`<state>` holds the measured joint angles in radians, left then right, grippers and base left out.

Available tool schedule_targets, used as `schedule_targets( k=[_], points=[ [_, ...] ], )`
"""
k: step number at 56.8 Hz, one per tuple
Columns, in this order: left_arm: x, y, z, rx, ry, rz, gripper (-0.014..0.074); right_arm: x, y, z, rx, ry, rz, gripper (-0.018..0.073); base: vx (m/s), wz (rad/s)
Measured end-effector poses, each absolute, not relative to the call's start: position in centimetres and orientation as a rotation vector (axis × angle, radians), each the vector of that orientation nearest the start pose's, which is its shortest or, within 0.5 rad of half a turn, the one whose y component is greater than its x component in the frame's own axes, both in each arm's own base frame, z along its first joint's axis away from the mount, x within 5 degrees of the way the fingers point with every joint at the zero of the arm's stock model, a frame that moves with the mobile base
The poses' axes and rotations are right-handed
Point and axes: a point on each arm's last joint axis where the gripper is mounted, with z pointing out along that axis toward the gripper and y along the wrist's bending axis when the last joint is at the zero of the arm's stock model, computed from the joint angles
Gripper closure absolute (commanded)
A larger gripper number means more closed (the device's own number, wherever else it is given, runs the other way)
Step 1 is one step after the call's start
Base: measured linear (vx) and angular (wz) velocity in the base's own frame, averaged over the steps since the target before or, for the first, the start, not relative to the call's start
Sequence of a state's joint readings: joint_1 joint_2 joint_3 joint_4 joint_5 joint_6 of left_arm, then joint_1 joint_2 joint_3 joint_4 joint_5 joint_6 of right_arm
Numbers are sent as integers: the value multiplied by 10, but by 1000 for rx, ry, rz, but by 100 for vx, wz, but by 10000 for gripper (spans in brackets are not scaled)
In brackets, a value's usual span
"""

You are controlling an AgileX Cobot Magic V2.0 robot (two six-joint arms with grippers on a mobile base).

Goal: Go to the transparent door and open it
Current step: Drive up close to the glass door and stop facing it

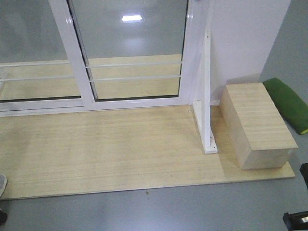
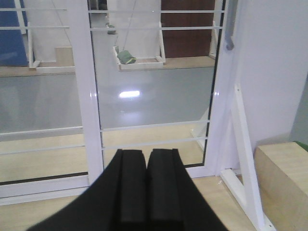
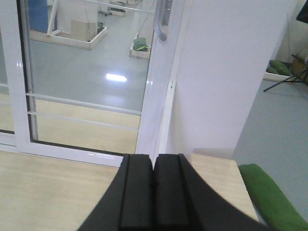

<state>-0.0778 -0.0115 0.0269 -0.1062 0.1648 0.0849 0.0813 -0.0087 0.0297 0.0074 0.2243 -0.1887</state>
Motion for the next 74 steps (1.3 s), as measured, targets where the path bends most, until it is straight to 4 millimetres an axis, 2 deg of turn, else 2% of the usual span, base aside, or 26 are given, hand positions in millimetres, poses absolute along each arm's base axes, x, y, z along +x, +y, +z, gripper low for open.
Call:
schedule_targets(
  k=[21,74],
  points=[
    [56,-6,190,61,1662,-88,602,56,5,183,-228,1714,-72,564,38,24],
    [56,-6,190,61,1662,-88,602,56,5,183,-228,1714,-72,564,33,1]
  ],
)
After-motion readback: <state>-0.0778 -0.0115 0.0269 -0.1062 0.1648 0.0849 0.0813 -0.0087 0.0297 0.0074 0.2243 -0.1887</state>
